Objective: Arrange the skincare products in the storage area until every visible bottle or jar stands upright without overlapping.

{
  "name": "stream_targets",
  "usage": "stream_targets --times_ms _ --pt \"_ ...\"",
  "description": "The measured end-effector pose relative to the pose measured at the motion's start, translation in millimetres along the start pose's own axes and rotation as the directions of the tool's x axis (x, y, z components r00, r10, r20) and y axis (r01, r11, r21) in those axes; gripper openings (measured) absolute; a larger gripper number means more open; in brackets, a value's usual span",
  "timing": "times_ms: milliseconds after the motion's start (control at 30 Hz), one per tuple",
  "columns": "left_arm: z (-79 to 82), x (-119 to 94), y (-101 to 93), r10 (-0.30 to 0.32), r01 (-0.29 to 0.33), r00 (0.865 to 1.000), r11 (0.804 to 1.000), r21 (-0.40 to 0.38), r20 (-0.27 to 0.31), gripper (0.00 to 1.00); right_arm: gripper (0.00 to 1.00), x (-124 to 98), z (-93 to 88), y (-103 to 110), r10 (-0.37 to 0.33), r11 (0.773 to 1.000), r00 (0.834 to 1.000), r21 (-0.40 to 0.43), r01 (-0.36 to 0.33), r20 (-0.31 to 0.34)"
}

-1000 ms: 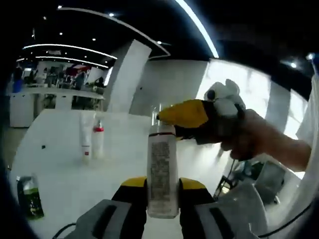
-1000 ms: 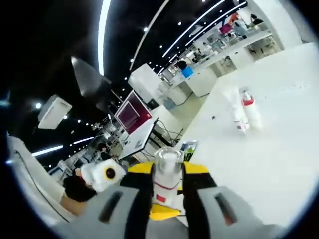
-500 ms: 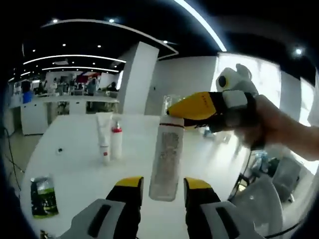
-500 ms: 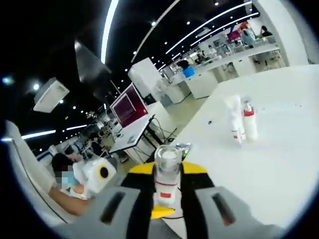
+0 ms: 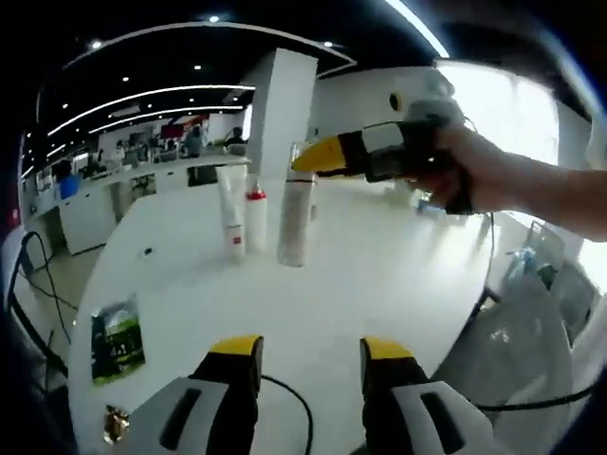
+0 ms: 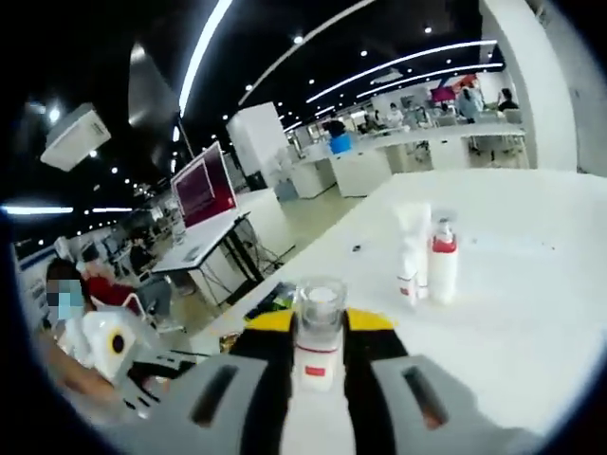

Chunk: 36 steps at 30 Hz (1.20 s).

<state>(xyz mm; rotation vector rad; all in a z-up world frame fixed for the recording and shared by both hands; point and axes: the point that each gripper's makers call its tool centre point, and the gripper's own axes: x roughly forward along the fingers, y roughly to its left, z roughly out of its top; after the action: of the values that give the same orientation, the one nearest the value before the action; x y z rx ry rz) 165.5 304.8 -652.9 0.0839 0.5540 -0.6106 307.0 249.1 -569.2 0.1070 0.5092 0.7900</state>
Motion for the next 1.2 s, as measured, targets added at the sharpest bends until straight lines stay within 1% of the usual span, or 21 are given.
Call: stream_targets --times_ms 33,100,167,200,233,300,367,400,467,500,533,633,667,700,733,800,867,933,1033,1100,1200 --pt "-4.4 0 0.8 0.013 -0.013 1.000 1.000 0.003 -0.021 0.43 0.19 6 -0.6 -7 -0.022 1.000 1.000 -0.015 0.022 -0.002" --pt "-9.6 4 0.6 0.013 -0.013 1.000 1.000 0.005 -0.016 0.43 0.19 13 -0.8 -13 -0.036 0.999 0.999 -0.015 0.036 0.001" --pt "-21.3 9 6.3 0.032 -0.030 0.998 0.999 0.029 -0.050 0.43 0.19 22 0.3 -25 -0.067 0.998 0.998 -0.017 0.067 0.008" --pt "-28.9 8 9.7 0.041 -0.039 0.994 0.999 0.015 -0.098 0.41 0.19 27 1.2 -32 -0.085 0.996 0.996 -0.023 0.086 0.012" --pt "-28.2 8 11.5 0.044 -0.044 0.994 0.999 0.006 -0.097 0.39 0.19 29 1.7 -36 -0.102 0.994 0.995 -0.026 0.103 0.017" --pt "-23.8 7 11.6 0.049 -0.049 0.997 0.999 -0.004 -0.068 0.36 0.19 34 1.9 -44 -0.131 0.991 0.991 -0.030 0.132 0.023" --pt "-25.8 7 11.6 0.055 -0.055 0.996 0.998 -0.006 -0.075 0.37 0.19 37 1.3 -53 -0.154 0.988 0.988 -0.028 0.154 0.025" --pt "-29.8 8 13.3 0.068 -0.068 0.993 0.998 0.003 -0.095 0.37 0.19 38 -0.2 -61 -0.181 0.983 0.983 -0.021 0.181 0.027" --pt "-30.4 6 17.7 0.089 -0.087 0.991 0.996 0.021 -0.097 0.35 0.19 41 -4.0 -73 -0.212 0.977 0.977 -0.020 0.213 0.025" --pt "-31.1 6 20.2 0.094 -0.093 0.991 0.996 0.016 -0.094 0.35 0.19 42 -6.4 -78 -0.223 0.975 0.975 -0.021 0.223 0.023" --pt "-32.8 6 22.4 0.097 -0.097 0.990 0.995 0.005 -0.099 0.35 0.19 44 -12.0 -85 -0.241 0.970 0.971 -0.010 0.241 0.005" --pt "-48.5 6 26.3 0.110 -0.114 0.980 0.993 -0.014 -0.167 0.35 0.19 51 -20.3 -99 -0.278 0.961 0.960 -0.014 0.278 -0.013" --pt "-48.3 6 26.8 0.113 -0.117 0.980 0.993 -0.014 -0.166 0.35 0.19 52 -22.2 -102 -0.292 0.956 0.956 -0.021 0.291 -0.025" --pt "-47.3 5 27.6 0.118 -0.121 0.980 0.993 -0.008 -0.163 0.35 0.19 54 -21.8 -103 -0.290 0.957 0.957 -0.031 0.290 -0.023" --pt "-43.6 4 28.8 0.126 -0.128 0.982 0.992 -0.003 -0.142 0.35 0.19 58 -20.1 -105 -0.300 0.953 0.954 -0.055 0.298 -0.015" --pt "-42.8 4 29.4 0.128 -0.130 0.982 0.992 -0.005 -0.138 0.34 0.19 67 -21.6 -110 -0.305 0.950 0.952 -0.077 0.303 -0.026" --pt "-46.3 5 29.6 0.127 -0.128 0.980 0.992 0.004 -0.155 0.33 0.19 71 -21.7 -112 -0.308 0.949 0.951 -0.078 0.305 -0.028" --pt "-46.4 5 29.2 0.126 -0.125 0.980 0.992 0.017 -0.156 0.32 0.19 78 -18.8 -118 -0.327 0.942 0.945 -0.082 0.325 -0.015" --pt "-47.3 5 30.6 0.133 -0.131 0.978 0.991 0.023 -0.160 0.31 0.19 86 -14.4 -124 -0.347 0.937 0.938 -0.055 0.346 0.007" --pt "-48.8 4 34.4 0.145 -0.146 0.976 0.989 0.004 -0.165 0.31 0.19 90 -14.6 -127 -0.365 0.928 0.931 -0.074 0.365 0.015" --pt "-48.6 3 35.5 0.152 -0.154 0.975 0.988 0.000 -0.163 0.31 0.19 95 -18.1 -129 -0.369 0.926 0.929 -0.083 0.369 0.012"
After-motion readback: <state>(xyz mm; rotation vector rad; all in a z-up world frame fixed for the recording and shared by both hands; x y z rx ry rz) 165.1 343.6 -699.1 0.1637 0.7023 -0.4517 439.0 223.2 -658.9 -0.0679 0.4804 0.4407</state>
